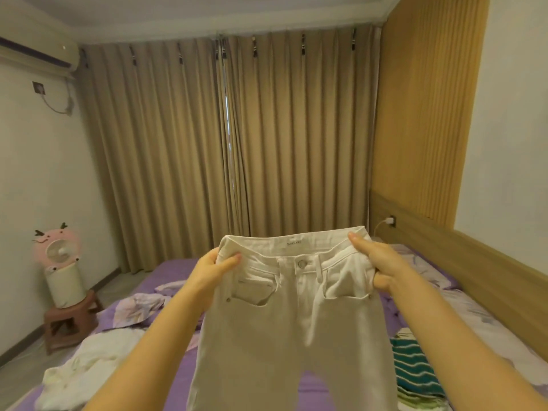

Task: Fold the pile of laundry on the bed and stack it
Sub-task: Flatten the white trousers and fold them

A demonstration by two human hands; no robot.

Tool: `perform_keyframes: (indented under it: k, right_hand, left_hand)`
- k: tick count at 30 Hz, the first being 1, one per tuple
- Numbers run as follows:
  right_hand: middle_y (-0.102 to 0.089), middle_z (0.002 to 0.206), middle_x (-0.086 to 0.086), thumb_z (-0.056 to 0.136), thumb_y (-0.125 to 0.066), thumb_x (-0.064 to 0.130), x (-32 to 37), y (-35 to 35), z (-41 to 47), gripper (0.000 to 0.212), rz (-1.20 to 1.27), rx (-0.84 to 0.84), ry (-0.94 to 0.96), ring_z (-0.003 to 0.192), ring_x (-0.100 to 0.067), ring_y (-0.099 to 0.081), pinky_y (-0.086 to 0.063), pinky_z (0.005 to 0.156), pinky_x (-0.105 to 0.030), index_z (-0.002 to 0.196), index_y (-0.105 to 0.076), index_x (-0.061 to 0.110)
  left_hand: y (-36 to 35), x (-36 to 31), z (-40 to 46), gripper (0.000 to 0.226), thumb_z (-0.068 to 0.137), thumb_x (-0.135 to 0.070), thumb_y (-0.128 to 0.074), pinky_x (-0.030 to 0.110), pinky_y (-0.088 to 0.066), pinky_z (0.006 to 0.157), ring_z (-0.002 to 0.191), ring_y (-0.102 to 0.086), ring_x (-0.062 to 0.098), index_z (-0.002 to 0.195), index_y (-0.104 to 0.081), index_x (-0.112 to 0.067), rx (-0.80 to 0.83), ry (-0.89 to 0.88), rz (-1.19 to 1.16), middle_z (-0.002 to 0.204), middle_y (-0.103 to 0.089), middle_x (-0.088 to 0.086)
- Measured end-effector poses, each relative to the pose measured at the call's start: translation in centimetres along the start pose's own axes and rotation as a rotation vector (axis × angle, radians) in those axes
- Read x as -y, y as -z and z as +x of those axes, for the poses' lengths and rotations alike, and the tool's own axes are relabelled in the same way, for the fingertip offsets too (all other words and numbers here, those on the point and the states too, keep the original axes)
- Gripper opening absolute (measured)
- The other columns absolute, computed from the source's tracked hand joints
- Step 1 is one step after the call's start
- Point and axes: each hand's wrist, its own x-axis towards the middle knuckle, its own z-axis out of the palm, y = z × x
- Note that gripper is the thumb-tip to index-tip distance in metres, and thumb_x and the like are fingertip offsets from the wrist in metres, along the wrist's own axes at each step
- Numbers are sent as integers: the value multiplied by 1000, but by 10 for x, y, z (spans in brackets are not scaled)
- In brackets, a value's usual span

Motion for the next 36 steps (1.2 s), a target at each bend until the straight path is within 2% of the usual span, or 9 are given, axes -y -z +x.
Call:
perform_keyframes:
  k: [4, 7, 11, 17, 20, 23, 29, 33, 36]
  right_hand:
    - [-68, 98, -24, 89, -66, 24, -52, -20, -15, 30, 44, -44, -38, 94, -38, -67, -50, 90, -56, 105, -62, -1]
    - [-69, 89, -19, 92, -60, 25, -89, -32, -30, 22, 92, -49, -86, 89, -36, -66, -48, 93, -56, 100, -61, 4]
    - [-67, 90, -13, 95, -56, 24, -125, -45, -52, 14, 108, -42, -91, 86, -29, -65, -48, 92, -50, 96, -61, 11]
    - [-70, 111, 2, 96, -52, 31, -194, -64, -113, 20, -40, -114, 3, 103, -15, -66, -53, 90, -38, 114, -61, 27]
    - [-65, 119, 13, 97, -47, 38, -233, -81, -149, 30, -99, -57, -29, 108, -5, -62, -53, 88, -28, 127, -53, 38]
    - [-59, 127, 11, 98, -43, 43, -263, -89, -176, 40, -125, 10, -92, 118, -9, -56, -44, 103, -39, 137, -43, 35]
    - [-54, 133, 15, 95, -50, 41, -281, -84, -201, 41, -237, 174, -142, 122, -5, -52, -43, 104, -38, 135, -45, 40]
    - [-56, 120, 14, 88, -59, 39, -281, -83, -206, 40, -355, 177, -95, 110, 2, -54, -48, 81, -8, 128, -54, 41]
    - [-70, 97, 20, 85, -67, 33, -276, -81, -206, 26, -332, 209, -87, 93, 6, -63, -49, 71, -8, 105, -62, 49]
  left_hand:
    - [-20, 45, -23, 9, 92, -27, -62, 31, -53, 72, 89, -66, 17, 97, -68, -23, -42, 27, -53, 96, -72, 1]
    - [-34, 71, -43, 7, 93, -25, -60, 27, -50, 72, 90, -63, 11, 92, -66, -28, -78, 76, -116, 96, -69, -3]
    - [-46, 92, -73, 13, 96, -19, -55, 18, -50, 54, 72, -67, 1, 95, -64, -28, -113, 140, -192, 90, -68, -8]
    - [-52, 125, -142, 24, 98, -25, -51, 46, -52, 91, 104, -66, 23, 119, -61, -21, -92, 271, -288, 112, -69, 4]
    - [-66, 144, -180, 22, 97, -22, -51, 38, -56, 86, 99, -69, 17, 116, -62, -22, -71, 323, -362, 107, -72, 0]
    - [-76, 158, -207, 21, 97, -25, -52, 15, -52, 73, 94, -67, -1, 115, -61, -28, -96, 336, -305, 105, -71, -11]
    - [-62, 167, -232, 25, 94, -26, -55, 25, -54, 87, 103, -66, 6, 117, -65, -30, -124, 378, -291, 110, -71, -9]
    - [-51, 172, -242, 21, 92, -20, -56, 18, -54, 68, 91, -71, 13, 109, -69, -21, -167, 363, -317, 99, -74, 2]
    - [-47, 177, -244, 17, 95, -24, -54, 23, -54, 74, 92, -70, 11, 104, -68, -29, -193, 352, -245, 97, -74, -4]
